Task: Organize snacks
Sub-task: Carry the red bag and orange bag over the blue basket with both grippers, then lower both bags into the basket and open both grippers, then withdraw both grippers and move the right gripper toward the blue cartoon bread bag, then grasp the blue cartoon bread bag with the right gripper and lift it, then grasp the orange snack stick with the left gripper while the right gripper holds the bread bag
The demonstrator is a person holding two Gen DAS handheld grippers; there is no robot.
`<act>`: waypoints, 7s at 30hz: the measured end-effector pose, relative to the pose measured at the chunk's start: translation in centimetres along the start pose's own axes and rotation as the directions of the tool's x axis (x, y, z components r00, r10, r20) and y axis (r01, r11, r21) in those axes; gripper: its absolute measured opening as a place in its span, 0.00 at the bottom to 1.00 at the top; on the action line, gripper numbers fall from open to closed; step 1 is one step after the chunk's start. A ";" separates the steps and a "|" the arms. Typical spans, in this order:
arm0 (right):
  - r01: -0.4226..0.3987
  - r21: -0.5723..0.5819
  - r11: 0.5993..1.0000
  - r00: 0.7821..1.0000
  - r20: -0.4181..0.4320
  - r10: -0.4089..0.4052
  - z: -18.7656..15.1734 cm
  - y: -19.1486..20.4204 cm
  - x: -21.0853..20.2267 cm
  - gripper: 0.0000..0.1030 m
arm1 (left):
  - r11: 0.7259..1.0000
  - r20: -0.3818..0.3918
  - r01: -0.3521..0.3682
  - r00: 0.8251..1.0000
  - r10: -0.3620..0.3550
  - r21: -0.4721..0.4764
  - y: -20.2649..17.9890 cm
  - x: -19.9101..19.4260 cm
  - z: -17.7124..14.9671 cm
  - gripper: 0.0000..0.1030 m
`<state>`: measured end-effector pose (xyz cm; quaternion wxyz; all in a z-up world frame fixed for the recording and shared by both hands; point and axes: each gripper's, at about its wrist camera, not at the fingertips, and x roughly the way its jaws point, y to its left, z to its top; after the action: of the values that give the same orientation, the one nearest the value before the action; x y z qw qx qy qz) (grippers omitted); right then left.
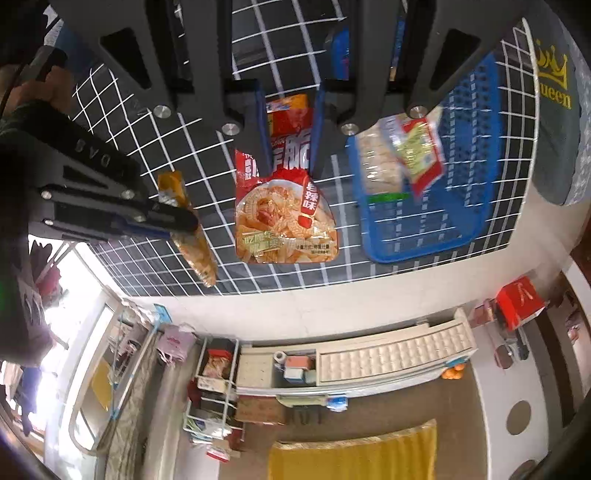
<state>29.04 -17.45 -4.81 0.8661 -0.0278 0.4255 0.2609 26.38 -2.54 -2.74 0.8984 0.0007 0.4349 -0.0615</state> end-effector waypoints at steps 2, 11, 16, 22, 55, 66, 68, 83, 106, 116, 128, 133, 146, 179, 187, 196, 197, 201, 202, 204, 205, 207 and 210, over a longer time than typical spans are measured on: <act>-0.014 -0.014 1.000 1.000 0.006 0.014 0.5 1.6 0.0 0.13 | 1.000 0.007 -0.005 1.000 0.005 -0.012 1.6 -0.9 -0.3 0.17; -0.058 -0.099 0.993 0.998 -0.017 0.056 1.6 7.5 1.9 0.13 | 0.995 0.022 -0.057 0.998 0.059 -0.081 7.6 -2.8 -2.7 0.17; -0.081 -0.134 0.988 0.996 -0.047 0.076 1.9 10.6 3.8 0.13 | 0.991 0.009 -0.074 0.997 0.076 -0.110 10.5 -3.0 -3.7 0.17; -0.102 -0.159 0.982 0.990 -0.111 0.085 1.2 13.3 6.1 0.13 | 0.988 -0.030 -0.070 0.997 0.066 -0.136 13.1 -2.0 -5.5 0.17; -0.062 -0.214 0.975 0.963 -0.270 0.001 -3.5 17.2 8.2 0.24 | 0.986 -0.114 -0.082 0.991 0.066 -0.143 14.6 0.4 -10.2 0.35; -0.077 -0.171 0.982 0.969 -0.244 0.033 -2.6 14.5 5.6 0.68 | 0.989 -0.057 -0.072 0.996 0.065 -0.130 13.4 -1.5 -9.0 0.65; -0.059 -0.166 0.984 0.976 -0.218 0.022 -2.0 13.3 4.7 0.71 | 0.989 -0.047 -0.074 0.997 0.068 -0.129 13.1 -1.7 -8.7 0.66; 0.026 -0.041 0.999 0.985 -0.169 -0.032 0.1 3.6 2.8 0.86 | 0.992 -0.021 -0.097 0.995 0.096 -0.080 9.7 -0.9 -5.3 0.76; 0.033 -0.141 0.989 0.942 -0.326 -0.078 4.2 -3.5 17.3 0.89 | 0.971 -0.209 -0.119 0.975 0.074 -0.208 13.6 12.2 1.0 0.76; 0.023 -0.236 0.971 0.944 -0.316 -0.099 4.2 -5.4 22.5 0.89 | 0.969 -0.187 -0.116 0.979 0.075 -0.218 13.3 13.8 1.8 0.76; -0.004 -0.264 0.965 0.943 -0.323 -0.084 2.8 -5.6 22.2 0.69 | 0.971 -0.178 -0.112 0.981 0.074 -0.211 12.5 13.5 2.2 0.76; -0.010 -0.251 0.968 0.950 -0.305 -0.069 1.7 -4.9 19.1 0.69 | 0.975 -0.162 -0.108 0.984 0.077 -0.196 11.7 11.8 2.0 0.76; -0.025 -0.228 0.973 0.960 -0.278 -0.040 -1.8 -3.9 12.3 0.69 | 0.988 -0.101 -0.087 0.992 0.074 -0.130 7.4 6.2 -0.4 0.76; -0.104 -0.060 0.993 0.975 -0.203 0.090 -11.1 -9.0 5.3 0.69 | 0.930 -0.264 -0.051 0.952 0.155 0.364 -8.7 13.3 -8.5 0.50; -0.124 -0.024 0.992 0.967 -0.227 0.115 -11.8 -10.3 6.8 0.69 | 0.867 -0.289 -0.087 0.922 0.256 0.491 -9.5 17.4 -9.4 0.50; -0.120 0.016 0.993 0.962 -0.246 0.120 -12.1 -11.2 7.1 0.69 | 0.871 -0.339 -0.019 0.917 0.211 0.491 -10.2 19.6 -10.0 0.20; -0.119 0.023 0.993 0.961 -0.247 0.121 -12.1 -11.2 7.2 0.69 | 0.870 -0.339 -0.017 0.917 0.211 0.493 -10.4 19.5 -10.2 0.18; -0.117 0.037 0.992 0.963 -0.241 0.122 -11.8 -10.9 6.7 0.69 | 0.887 -0.319 -0.007 0.932 0.173 0.462 -10.5 18.4 -10.1 0.12; -0.113 0.036 0.993 0.964 -0.239 0.118 -11.7 -10.8 6.4 0.69 | 0.891 -0.312 -0.011 0.935 0.170 0.454 -10.2 17.8 -9.8 0.12; -0.099 0.027 0.995 0.967 -0.232 0.102 -11.2 -10.3 5.7 0.69 | 0.902 -0.283 -0.028 0.945 0.165 0.432 -10.0 16.5 -9.3 0.11; -0.089 0.022 0.996 0.970 -0.226 0.091 -10.9 -10.1 5.4 0.69 | 0.903 -0.270 -0.032 0.949 0.162 0.428 -9.9 15.8 -9.1 0.11; -0.065 0.009 0.998 0.975 -0.211 0.065 -10.1 -9.5 4.4 0.69 | 0.906 -0.222 -0.034 0.965 0.139 0.421 -9.9 13.7 -8.6 0.11; -0.049 -0.005 0.999 0.983 -0.180 0.047 -8.4 -8.6 2.7 0.69 | 0.919 -0.157 -0.030 0.983 0.099 0.394 -9.3 10.5 -7.5 0.11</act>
<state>28.35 -25.99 -13.67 0.8176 -0.0450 0.5011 0.2800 25.99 -12.54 -15.13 0.8405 0.1990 0.4903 -0.1167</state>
